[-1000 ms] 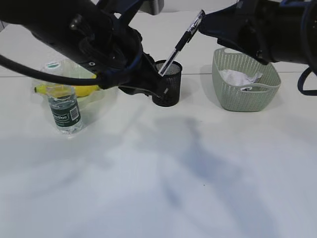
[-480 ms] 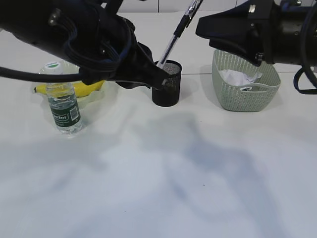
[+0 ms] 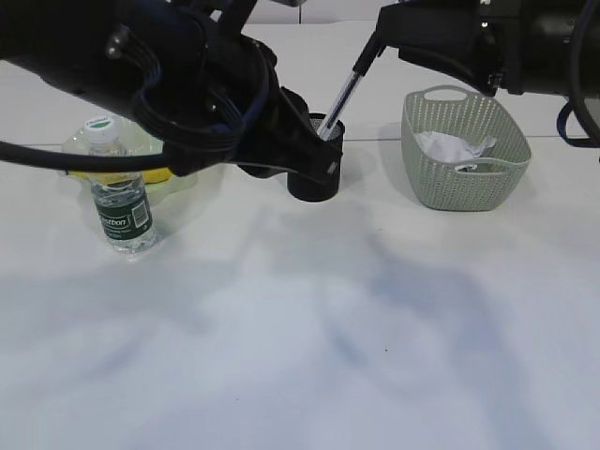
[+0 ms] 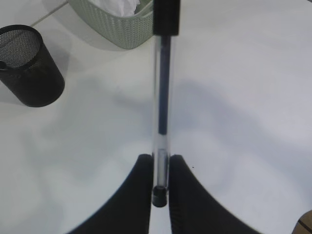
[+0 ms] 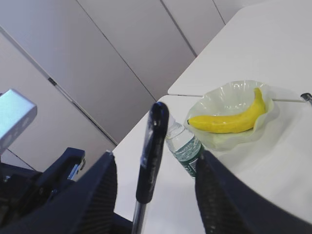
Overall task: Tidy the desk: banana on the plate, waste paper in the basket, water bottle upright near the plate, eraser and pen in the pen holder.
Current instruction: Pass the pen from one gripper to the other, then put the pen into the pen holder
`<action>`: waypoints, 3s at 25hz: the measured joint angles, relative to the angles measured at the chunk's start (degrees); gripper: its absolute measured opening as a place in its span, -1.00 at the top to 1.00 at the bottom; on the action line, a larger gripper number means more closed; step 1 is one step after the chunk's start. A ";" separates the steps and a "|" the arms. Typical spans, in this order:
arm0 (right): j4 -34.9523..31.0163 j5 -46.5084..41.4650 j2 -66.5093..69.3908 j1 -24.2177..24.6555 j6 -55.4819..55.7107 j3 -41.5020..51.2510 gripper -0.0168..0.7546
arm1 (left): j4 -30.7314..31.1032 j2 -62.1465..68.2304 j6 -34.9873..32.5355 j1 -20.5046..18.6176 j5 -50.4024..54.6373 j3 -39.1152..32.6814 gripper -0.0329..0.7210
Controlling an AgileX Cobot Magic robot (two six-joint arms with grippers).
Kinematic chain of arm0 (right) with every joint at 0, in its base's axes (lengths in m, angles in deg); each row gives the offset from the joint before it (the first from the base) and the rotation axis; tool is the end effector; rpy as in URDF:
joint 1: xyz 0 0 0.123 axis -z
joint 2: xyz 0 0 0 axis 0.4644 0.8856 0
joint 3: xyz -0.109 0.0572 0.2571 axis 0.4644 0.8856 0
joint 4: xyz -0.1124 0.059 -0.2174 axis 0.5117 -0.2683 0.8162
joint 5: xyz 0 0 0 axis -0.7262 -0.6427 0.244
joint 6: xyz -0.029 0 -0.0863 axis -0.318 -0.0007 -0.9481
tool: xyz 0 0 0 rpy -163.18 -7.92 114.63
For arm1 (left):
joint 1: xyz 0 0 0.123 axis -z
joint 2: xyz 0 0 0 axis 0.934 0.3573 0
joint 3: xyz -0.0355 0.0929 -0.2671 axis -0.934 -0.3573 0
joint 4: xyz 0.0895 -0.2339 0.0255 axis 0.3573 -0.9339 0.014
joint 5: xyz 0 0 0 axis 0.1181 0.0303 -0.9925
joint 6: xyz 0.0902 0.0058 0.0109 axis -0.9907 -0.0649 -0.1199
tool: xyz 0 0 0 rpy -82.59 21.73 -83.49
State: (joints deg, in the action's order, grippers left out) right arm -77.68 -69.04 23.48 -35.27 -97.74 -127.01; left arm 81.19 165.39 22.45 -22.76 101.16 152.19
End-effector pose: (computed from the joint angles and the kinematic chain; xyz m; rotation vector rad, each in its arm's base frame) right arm 0.2807 0.1047 0.3268 -0.3708 1.7545 1.1110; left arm 0.2391 -0.2521 0.3147 0.8568 2.1623 -0.4653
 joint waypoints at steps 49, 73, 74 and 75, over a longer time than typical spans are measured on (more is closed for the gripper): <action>0.12 -3.17 0.00 0.47 -2.91 -0.03 0.83 | -0.22 0.00 -0.48 1.52 -1.65 -0.22 -0.02; 0.11 13.06 3.27 0.47 -26.11 -2.26 0.83 | 3.28 -1.58 -1.85 1.52 5.46 -0.22 -0.32; 0.11 13.06 4.42 0.47 -26.88 -3.13 0.83 | 3.41 -1.58 -1.85 1.52 5.57 -0.22 -0.32; 0.11 13.06 5.63 0.47 -27.48 -3.93 0.83 | 3.51 -1.58 -1.85 1.52 5.57 -0.22 -0.32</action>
State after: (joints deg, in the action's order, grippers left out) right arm -77.57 -55.98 29.11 -34.81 -125.22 -130.95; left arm 84.70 163.80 20.60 -21.25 106.73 151.97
